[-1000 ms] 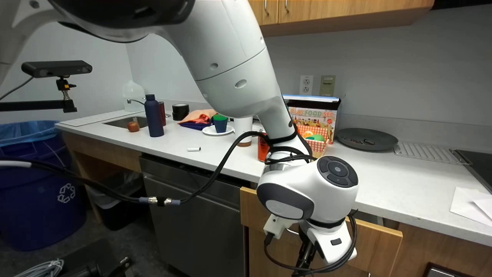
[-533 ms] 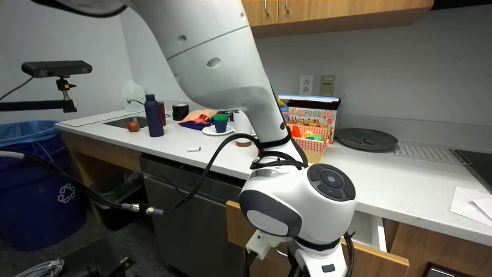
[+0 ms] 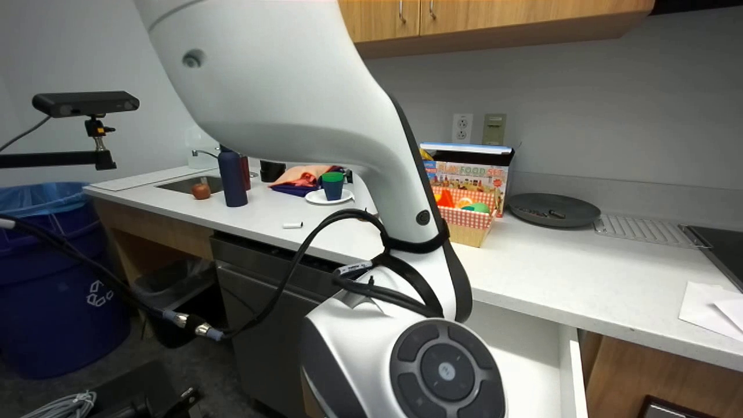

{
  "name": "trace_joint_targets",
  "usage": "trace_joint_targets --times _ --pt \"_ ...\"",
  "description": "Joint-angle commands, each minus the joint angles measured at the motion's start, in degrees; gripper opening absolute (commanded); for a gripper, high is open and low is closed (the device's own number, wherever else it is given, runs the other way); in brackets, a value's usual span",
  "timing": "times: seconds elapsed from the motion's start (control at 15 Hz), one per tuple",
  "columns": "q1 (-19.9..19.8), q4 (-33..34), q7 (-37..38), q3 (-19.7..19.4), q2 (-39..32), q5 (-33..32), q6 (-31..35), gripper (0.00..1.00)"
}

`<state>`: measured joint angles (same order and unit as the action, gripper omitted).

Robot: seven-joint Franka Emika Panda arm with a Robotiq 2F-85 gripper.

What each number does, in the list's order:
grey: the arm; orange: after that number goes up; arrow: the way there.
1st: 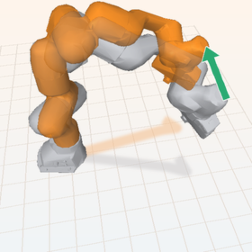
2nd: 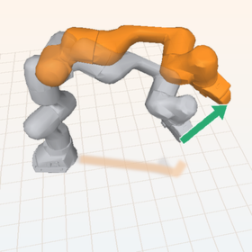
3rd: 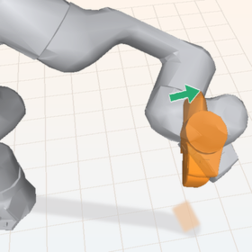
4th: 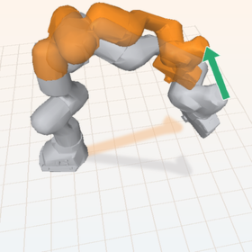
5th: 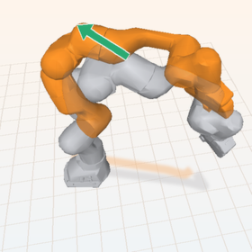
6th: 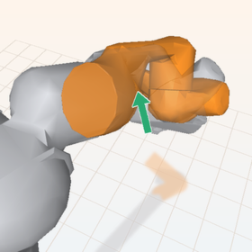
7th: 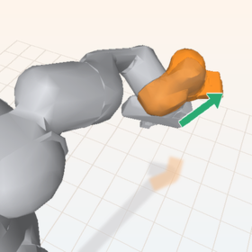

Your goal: Open the drawer

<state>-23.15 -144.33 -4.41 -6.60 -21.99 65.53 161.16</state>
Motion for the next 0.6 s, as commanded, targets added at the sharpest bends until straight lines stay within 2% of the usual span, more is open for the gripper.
trace_joint_targets --times 0.0,0.13,0.27,0.33,0.47,0.53 --pt "-0.36 -9.75 -2.72 -1.55 12.46 3.51 3.05 1.00" --pt "0.84 -11.65 -2.55 -2.77 14.97 2.06 6.76 1.00" --pt "2.35 -14.30 0.89 -2.95 19.63 -1.84 11.97 1.00" --pt "4.81 -15.28 2.74 -4.93 21.39 -4.08 13.07 1.00" --pt "4.30 -17.30 7.08 -3.70 24.43 -9.54 15.46 1.00" --pt "4.65 -13.23 6.34 -3.71 20.84 -9.13 15.82 1.00"
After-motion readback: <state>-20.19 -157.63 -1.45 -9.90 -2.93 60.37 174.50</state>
